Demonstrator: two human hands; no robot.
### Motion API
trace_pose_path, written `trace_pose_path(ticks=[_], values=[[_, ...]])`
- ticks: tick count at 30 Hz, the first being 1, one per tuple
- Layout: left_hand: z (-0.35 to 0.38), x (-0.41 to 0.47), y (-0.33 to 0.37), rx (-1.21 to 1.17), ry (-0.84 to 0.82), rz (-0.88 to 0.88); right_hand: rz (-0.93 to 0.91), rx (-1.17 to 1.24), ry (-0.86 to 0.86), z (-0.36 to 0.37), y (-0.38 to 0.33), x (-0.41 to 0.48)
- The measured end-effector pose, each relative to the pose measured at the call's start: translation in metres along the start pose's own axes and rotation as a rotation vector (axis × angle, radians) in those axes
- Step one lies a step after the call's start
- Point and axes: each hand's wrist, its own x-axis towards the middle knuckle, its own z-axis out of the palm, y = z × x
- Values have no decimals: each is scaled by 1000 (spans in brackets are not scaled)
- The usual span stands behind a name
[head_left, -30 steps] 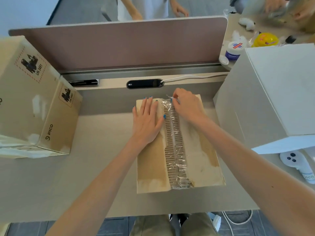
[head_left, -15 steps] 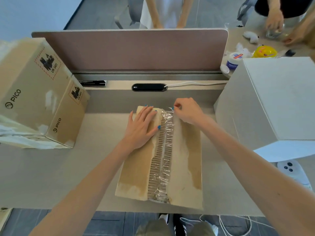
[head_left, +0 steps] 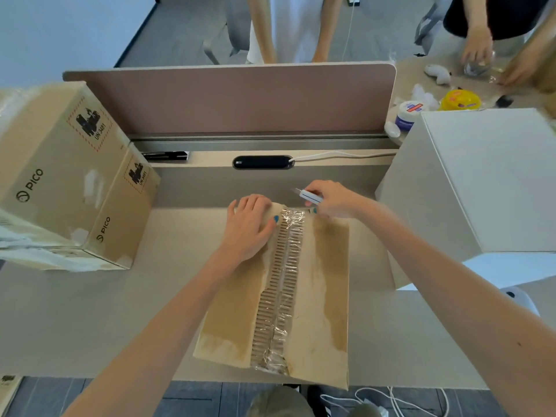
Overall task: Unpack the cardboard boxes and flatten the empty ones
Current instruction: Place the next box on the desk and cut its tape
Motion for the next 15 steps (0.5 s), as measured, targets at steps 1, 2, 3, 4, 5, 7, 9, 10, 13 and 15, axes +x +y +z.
trace_pose_path(ticks=[1, 2, 3, 4, 5, 7, 9, 10, 13, 15], values=[[-1, 2, 0, -4, -2, 3, 1, -6, -36, -1, 0, 0], [-1, 3, 0, -9, 1, 8, 1, -7, -60, -2, 0, -1], [0, 5, -1, -16, 7, 9, -4, 0, -71, -3, 1, 0], [0, 6, -2, -26, 15, 5, -7, 0, -77, -4, 1, 1], [0, 8, -3, -41, 23, -3, -15, -2, -78, -4, 1, 3], [2, 13, -2, -77, 41, -19, -27, -15, -74, -5, 2, 7], [4, 19, -2, -120, 71, -28, -29, -31, -65, -6, 4, 12], [6, 21, -2, -143, 85, -36, -25, -43, -49, -6, 4, 15], [7, 26, -2, -238, 87, -91, -1, -166, 67, -8, 5, 23], [7, 29, -2, -314, 75, -137, -4, -304, 124, -12, 5, 26]])
